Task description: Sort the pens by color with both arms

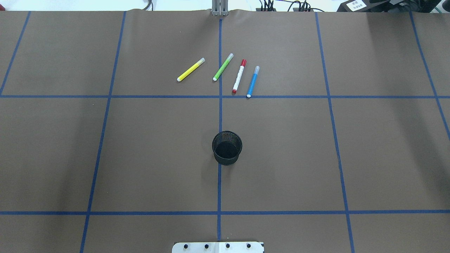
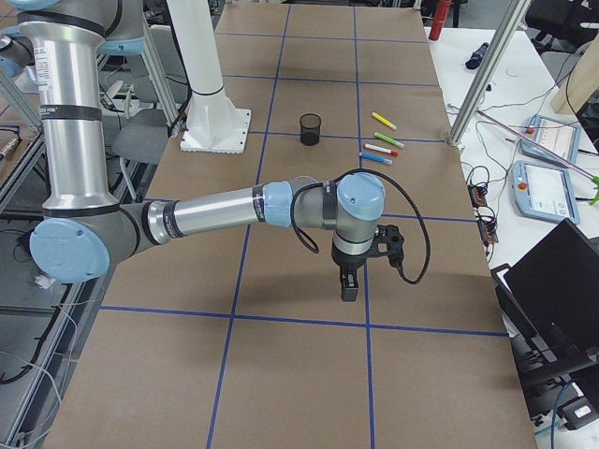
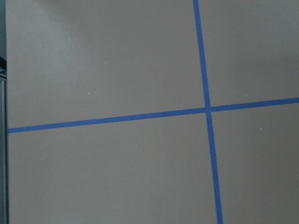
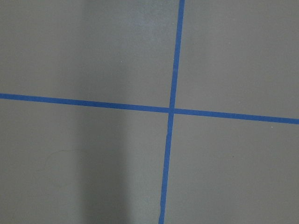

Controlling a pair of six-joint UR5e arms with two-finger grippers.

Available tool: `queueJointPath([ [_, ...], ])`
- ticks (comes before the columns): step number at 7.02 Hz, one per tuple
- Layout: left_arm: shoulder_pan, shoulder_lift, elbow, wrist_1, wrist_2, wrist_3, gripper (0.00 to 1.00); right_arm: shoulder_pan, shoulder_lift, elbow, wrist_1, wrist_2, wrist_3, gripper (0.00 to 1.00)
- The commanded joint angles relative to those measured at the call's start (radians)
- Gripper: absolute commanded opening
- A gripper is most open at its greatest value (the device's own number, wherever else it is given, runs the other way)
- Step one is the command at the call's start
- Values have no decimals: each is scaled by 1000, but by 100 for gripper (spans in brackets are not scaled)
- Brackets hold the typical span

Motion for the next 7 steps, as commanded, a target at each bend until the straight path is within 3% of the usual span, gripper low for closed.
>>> queueJointPath([
  [1, 1, 10, -10, -12, -42, -8, 99, -1, -11, -6, -1, 1, 7, 100],
  [7, 1, 17, 7, -12, -40, -6, 99, -16, -10, -17, 0, 6, 7, 100],
])
